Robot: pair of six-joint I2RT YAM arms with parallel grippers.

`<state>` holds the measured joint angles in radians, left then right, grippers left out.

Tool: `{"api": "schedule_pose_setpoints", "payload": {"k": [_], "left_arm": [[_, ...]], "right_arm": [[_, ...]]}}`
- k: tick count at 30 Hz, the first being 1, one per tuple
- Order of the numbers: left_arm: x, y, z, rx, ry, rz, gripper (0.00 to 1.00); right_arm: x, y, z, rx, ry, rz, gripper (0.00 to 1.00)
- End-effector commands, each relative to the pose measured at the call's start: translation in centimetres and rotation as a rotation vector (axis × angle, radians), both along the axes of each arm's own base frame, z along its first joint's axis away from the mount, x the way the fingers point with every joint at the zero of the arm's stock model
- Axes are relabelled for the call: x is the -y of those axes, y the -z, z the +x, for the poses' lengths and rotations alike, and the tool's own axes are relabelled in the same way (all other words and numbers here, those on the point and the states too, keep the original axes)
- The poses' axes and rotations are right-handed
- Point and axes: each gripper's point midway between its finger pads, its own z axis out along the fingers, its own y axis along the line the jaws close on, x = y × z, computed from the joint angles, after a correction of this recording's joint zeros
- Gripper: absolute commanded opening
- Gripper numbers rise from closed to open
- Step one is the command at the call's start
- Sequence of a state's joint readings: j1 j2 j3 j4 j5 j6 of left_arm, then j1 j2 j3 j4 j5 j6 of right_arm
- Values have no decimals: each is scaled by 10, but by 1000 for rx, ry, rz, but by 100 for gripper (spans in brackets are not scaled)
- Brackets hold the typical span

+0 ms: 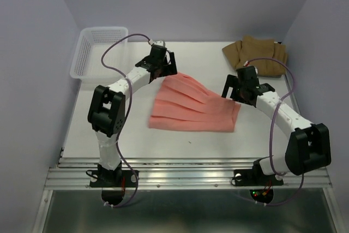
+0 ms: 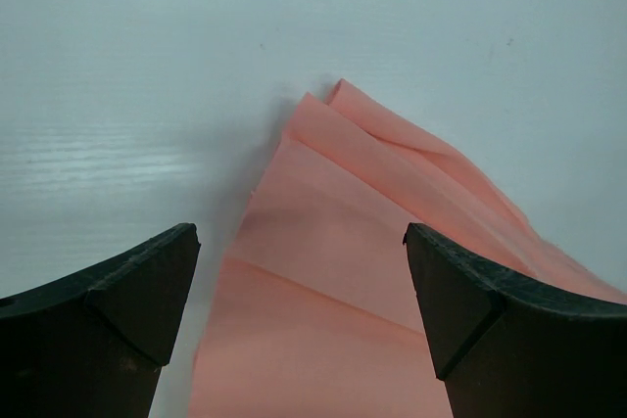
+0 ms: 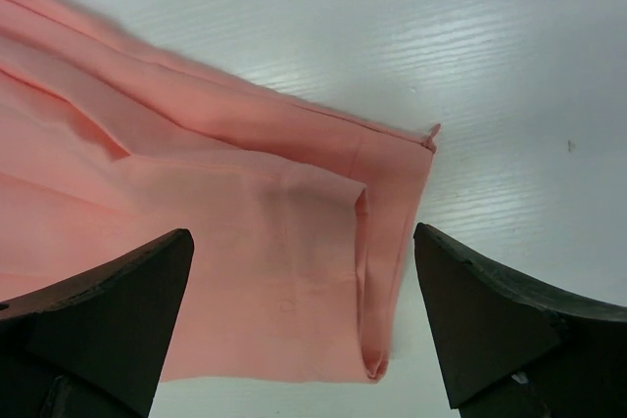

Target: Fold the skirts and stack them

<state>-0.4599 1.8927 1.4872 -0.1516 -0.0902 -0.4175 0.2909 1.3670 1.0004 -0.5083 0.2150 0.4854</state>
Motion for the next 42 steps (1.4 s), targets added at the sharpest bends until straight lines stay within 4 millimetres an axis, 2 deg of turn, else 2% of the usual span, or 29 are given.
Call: {"api": "schedule_pose_setpoints", "payload": {"k": [1, 3, 4, 8, 10, 11, 12, 14, 15, 16, 17, 18, 19, 20, 22, 23, 27, 28, 30, 31, 32, 34, 38, 42], "left_arm": [[-2, 18, 13, -43, 36, 60, 99], [-2, 25, 19, -50, 37, 56, 99], [-1, 38, 20, -71, 40, 60, 99], [1, 53, 28, -94, 53, 31, 98], [1, 58, 30, -98, 56, 25, 91], [9, 60, 29, -109, 89, -5, 86], [10, 62, 28, -112, 98, -13, 74], [16, 63, 27, -114, 120, -33, 63], [16, 63, 27, -113, 118, -39, 47], [16, 63, 27, -112, 117, -40, 38], [16, 62, 26, -110, 115, -41, 28], [16, 61, 27, -109, 111, -41, 6], [14, 58, 27, -105, 106, -37, 0], [13, 55, 27, -100, 101, -36, 0], [11, 46, 28, -80, 102, -30, 0], [11, 35, 28, -60, 100, -35, 0], [13, 4, 23, 4, 123, -72, 0], [14, -13, 23, 42, 127, -91, 0], [16, -23, 16, 59, 144, -112, 0], [17, -37, 15, 91, 151, -126, 0], [18, -40, 13, 100, 154, -128, 0], [19, -50, 13, 125, 160, -137, 0], [26, -52, 16, 126, 181, -153, 0], [31, -37, 22, 104, 190, -147, 0]], "right_arm": [[10, -5, 19, 22, -56, 51, 100], [7, 2, 22, 12, -83, 76, 100], [4, 7, 23, -2, -103, 78, 100], [2, 19, 32, -21, -104, 114, 97], [-2, 22, 35, -29, -117, 132, 95], [-4, 27, 37, -44, -115, 140, 92], [-5, 29, 37, -51, -118, 143, 89], [-8, 36, 35, -72, -129, 158, 79], [-10, 38, 34, -77, -133, 163, 76], [-10, 40, 33, -84, -134, 166, 70], [-10, 43, 32, -92, -127, 168, 48], [-10, 46, 31, -101, -125, 168, 36], [-6, 46, 32, -99, -99, 160, 26], [-5, 44, 32, -93, -89, 155, 16], [-3, 32, 37, -58, -77, 151, 14], [-2, 27, 38, -44, -76, 149, 11], [-8, 1, 37, 9, -108, 174, 9], [-9, -9, 35, 33, -115, 184, 9], [-9, -17, 31, 49, -114, 190, 8], [-7, -22, 30, 64, -108, 188, 8], [-6, -30, 28, 84, -105, 185, 8], [4, -33, 26, 91, -60, 172, 8], [12, -30, 24, 83, -37, 178, 8], [30, -13, 26, 44, 25, 150, 8]]}}
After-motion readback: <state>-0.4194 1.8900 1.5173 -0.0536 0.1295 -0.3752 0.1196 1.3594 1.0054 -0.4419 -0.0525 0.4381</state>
